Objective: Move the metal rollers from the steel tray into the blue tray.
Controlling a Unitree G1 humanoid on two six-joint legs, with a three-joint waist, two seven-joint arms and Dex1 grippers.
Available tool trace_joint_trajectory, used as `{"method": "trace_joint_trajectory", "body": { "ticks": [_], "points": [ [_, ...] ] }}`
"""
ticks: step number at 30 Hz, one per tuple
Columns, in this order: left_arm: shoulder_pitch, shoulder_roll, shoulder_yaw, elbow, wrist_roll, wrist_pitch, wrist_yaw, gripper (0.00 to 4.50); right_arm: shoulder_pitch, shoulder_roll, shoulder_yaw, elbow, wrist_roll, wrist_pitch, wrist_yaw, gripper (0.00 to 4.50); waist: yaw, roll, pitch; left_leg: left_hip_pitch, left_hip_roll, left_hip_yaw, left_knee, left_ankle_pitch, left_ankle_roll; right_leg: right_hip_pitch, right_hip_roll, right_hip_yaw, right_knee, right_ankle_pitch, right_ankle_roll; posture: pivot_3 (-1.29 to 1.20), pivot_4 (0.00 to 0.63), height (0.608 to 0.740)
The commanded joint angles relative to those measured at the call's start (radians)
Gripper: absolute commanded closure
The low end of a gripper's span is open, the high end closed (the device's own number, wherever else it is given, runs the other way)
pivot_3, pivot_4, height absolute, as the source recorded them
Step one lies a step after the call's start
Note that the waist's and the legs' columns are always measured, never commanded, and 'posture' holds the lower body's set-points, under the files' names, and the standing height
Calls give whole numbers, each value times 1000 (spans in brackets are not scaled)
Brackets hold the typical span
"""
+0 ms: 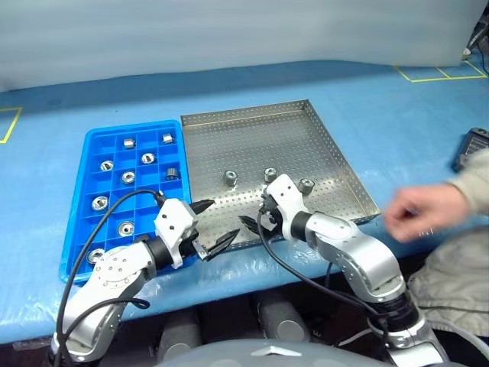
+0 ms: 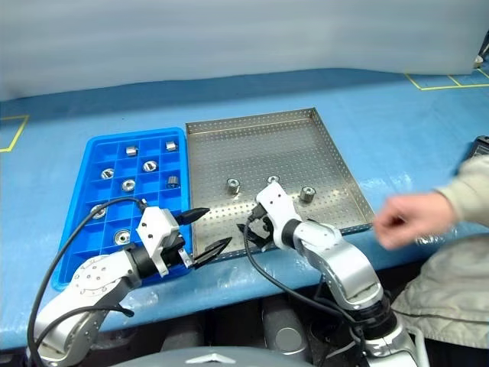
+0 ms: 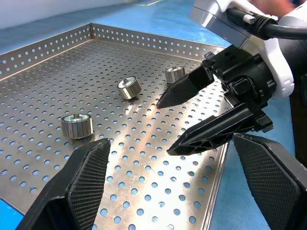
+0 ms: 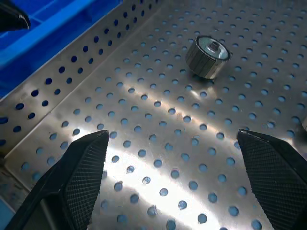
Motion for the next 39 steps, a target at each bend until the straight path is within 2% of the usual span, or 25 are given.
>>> {"method": "trace_joint_trajectory", "body": {
  "ticks": [1, 7, 15, 23, 30, 34, 39],
  "points": [
    [7, -5, 1, -51, 3, -26, 15, 45, -76, 67, -8, 70, -35, -71, -49, 0, 3, 0, 0, 0, 0, 0, 0, 0, 0, 0, 0, 0, 0, 0, 0, -67, 150, 740],
    [28, -5, 9, -66, 6, -33, 36, 45, -202, 203, -43, 289, -93, -160, -141, 0, 12, 0, 0, 0, 0, 0, -1, 0, 0, 0, 0, 0, 0, 0, 0, -31, 150, 740],
    [64, -10, 21, -86, 15, -42, 82, 45, -262, 314, -72, 491, -125, -265, -188, 0, 49, 1, 0, -1, 0, 0, -2, 0, 0, -1, 0, 0, 0, 0, -1, 15, 150, 740],
    [86, -8, 23, -93, 14, -54, 92, 45, -272, 348, -88, 626, -156, -324, -207, 0, 70, 1, 1, 0, 0, 0, -2, 0, 0, -1, 0, 0, 0, -1, -1, 26, 150, 740],
    [86, -10, 17, -87, 15, -65, 95, 45, -260, 347, -111, 669, -178, -350, -219, 0, 72, 1, 1, 0, 0, 0, -2, 0, 0, -1, 0, -1, 0, -1, -1, 24, 150, 740],
    [85, -10, 13, -84, 17, -69, 95, 0, -254, 347, -125, 676, -181, -354, -224, 808, 72, 1, 1, 0, 0, 0, -2, 0, 0, -1, 0, -1, 0, -1, -1, 22, 150, 740],
    [82, -13, 10, -81, 19, -71, 98, 0, -241, 352, -122, 660, -187, -344, -219, 2506, 72, 1, 1, 0, 0, 0, -2, 0, 0, -1, 0, -1, 0, -1, -1, 31, 150, 740]
  ]
}}
